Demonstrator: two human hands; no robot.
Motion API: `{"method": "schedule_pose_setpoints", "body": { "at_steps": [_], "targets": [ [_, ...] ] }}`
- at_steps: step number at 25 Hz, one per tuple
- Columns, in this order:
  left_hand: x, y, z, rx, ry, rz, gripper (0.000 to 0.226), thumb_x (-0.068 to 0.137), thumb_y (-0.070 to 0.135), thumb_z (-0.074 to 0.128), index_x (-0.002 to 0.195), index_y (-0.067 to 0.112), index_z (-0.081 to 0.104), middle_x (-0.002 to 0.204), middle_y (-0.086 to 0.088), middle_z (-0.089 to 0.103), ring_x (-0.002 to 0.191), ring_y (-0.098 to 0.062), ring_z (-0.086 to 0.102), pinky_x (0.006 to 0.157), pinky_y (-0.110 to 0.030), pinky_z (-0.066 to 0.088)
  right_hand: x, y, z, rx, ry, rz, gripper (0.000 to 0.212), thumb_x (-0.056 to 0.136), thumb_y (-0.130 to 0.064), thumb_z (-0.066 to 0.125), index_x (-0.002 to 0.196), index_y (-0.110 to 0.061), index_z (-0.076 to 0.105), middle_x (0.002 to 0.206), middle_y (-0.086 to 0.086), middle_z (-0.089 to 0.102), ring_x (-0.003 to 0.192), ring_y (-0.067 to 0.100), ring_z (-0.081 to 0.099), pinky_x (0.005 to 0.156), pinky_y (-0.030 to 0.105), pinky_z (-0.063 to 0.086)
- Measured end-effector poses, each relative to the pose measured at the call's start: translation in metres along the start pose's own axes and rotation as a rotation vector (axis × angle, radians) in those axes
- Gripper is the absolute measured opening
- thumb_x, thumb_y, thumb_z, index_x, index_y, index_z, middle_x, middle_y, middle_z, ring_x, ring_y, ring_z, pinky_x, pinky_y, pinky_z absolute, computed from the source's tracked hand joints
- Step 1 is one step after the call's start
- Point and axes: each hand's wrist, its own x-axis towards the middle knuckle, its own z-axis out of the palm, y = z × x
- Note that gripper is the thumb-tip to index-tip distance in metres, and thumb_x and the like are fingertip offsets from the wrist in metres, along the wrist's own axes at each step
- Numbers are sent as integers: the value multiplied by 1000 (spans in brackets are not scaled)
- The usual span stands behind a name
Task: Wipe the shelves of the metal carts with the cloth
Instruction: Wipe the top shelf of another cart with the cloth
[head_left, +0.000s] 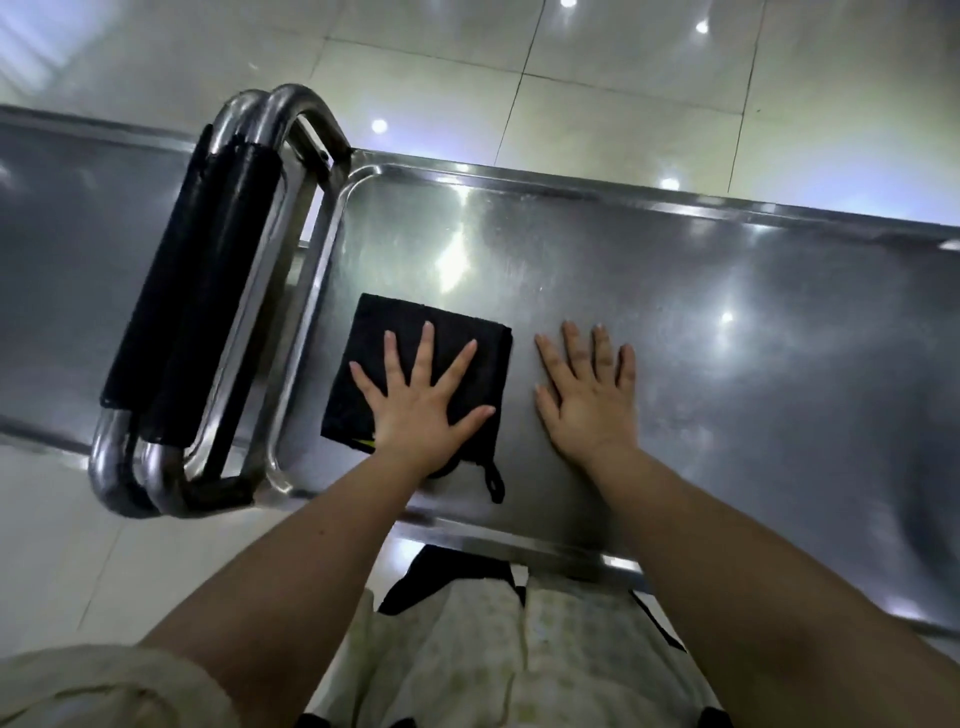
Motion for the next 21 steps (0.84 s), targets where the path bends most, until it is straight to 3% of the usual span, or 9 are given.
{"method": "schedule_pose_setpoints", "body": {
  "at_steps": [2, 4, 5, 7, 10, 13, 15, 18, 21],
  "targets": [
    [-36, 21, 13, 20, -13, 32, 79, 76, 88, 8, 141, 56, -26, 157, 3, -32, 140, -42, -31, 103, -76, -10, -8, 4, -14, 354, 60, -18, 65, 93, -50, 37, 153, -32, 21, 161, -7, 14, 150, 23, -1, 120, 43, -4],
    [-68, 47, 27, 55, 17, 116, 79, 77, 88, 5, 142, 55, -23, 160, 2, -27, 141, -44, -29, 102, -78, -6, -19, 14, -29, 860, 176, -1, 57, 93, -26, 58, 147, -21, 40, 148, -8, 34, 147, 22, 13, 118, 22, 9],
    [-81, 66, 34, 61, 23, 157, 78, 77, 87, 6, 143, 55, -21, 160, 1, -24, 141, -45, -28, 102, -78, -6, -26, 28, -35, 975, 217, 17, 54, 93, -15, 61, 144, -17, 45, 143, -8, 37, 146, 22, 16, 112, 9, 11],
    [-95, 107, 44, 48, 23, 215, 79, 79, 87, 12, 146, 55, -15, 162, 0, -20, 141, -46, -26, 101, -79, -7, -30, 76, -42, 885, 260, 52, 51, 92, -9, 60, 141, -15, 48, 146, -2, 42, 145, 27, 19, 109, 10, 14],
    [-108, 167, 49, 40, 52, 253, 81, 80, 86, 20, 149, 53, -6, 163, -2, -14, 142, -48, -22, 101, -79, -7, -28, 168, -53, 470, 218, 145, 54, 93, -22, 57, 145, -22, 43, 155, 4, 34, 147, 33, 14, 117, 37, 14],
    [-107, 210, 51, 20, 38, 216, 81, 81, 86, 18, 148, 52, -12, 161, -3, -23, 140, -48, -28, 99, -79, -10, -39, 234, -57, 117, 118, 192, 56, 99, -39, 44, 152, -28, 28, 162, 1, 19, 148, 35, 4, 119, 50, 6],
    [-92, 230, 46, 11, 78, 180, 81, 80, 85, 20, 149, 52, -8, 162, -4, -19, 142, -48, -22, 100, -79, -8, -56, 259, -49, 29, 76, 185, 61, 99, -49, 29, 155, -29, 16, 164, -2, 9, 149, 34, -1, 119, 51, 0],
    [-31, 251, 24, 10, 60, 159, 80, 79, 87, 16, 145, 56, -16, 161, -2, -23, 142, -46, -24, 101, -78, -8, -78, 273, -34, 13, 106, 174, 69, 92, -56, 12, 156, -29, 14, 164, -1, 7, 149, 31, -1, 119, 46, -4],
    [45, 277, -2, -3, 80, 83, 80, 76, 89, 12, 143, 58, -18, 160, 1, -24, 142, -45, -25, 101, -78, -10, -81, 274, -28, 21, 144, 173, 67, 93, -54, 13, 155, -30, 16, 163, -2, 8, 150, 28, -1, 119, 43, -6]
  ]
}}
